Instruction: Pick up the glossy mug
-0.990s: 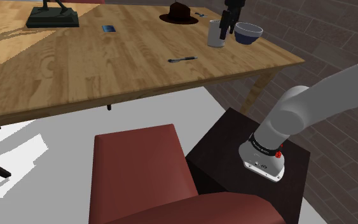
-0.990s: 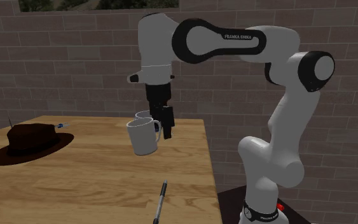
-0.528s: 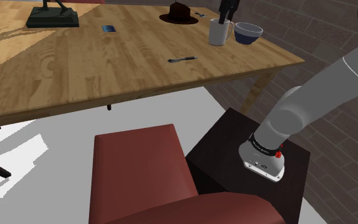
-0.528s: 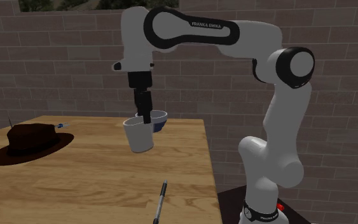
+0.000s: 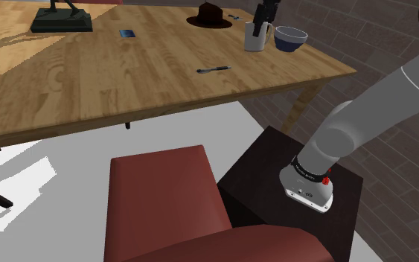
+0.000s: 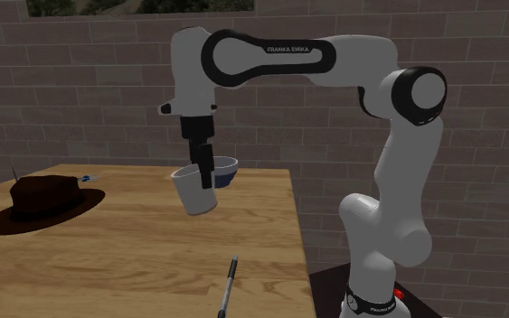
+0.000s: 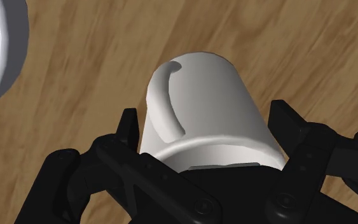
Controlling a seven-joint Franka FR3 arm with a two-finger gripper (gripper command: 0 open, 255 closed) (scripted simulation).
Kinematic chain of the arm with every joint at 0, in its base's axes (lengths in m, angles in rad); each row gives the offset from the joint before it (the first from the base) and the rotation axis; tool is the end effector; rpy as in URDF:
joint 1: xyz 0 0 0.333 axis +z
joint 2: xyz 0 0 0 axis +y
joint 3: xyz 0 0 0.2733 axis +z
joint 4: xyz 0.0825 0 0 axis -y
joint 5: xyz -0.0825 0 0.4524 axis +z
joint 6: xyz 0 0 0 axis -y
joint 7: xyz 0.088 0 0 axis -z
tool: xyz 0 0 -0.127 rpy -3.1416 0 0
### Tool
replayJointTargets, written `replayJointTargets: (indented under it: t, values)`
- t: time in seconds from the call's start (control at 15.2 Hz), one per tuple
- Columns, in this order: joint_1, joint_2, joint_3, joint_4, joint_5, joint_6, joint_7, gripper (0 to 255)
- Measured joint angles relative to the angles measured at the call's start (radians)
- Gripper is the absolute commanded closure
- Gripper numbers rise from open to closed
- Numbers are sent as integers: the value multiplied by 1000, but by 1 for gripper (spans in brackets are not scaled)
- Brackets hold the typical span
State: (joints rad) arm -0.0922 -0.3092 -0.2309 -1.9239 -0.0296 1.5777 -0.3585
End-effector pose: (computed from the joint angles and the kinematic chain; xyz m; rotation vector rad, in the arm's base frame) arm 0.5042 -0.1825 0.5460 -3.0878 -0.0748 0.0447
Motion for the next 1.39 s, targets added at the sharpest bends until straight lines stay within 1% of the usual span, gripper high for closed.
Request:
replayJointTargets:
  t: [0.66,1.06,1.39]
  values:
    - [-1,-7,0,-9,0,6,-2,255]
    - [1,7,2,68,2,-61,1,255]
    - [3,32,1,162,7,-131,-2,255]
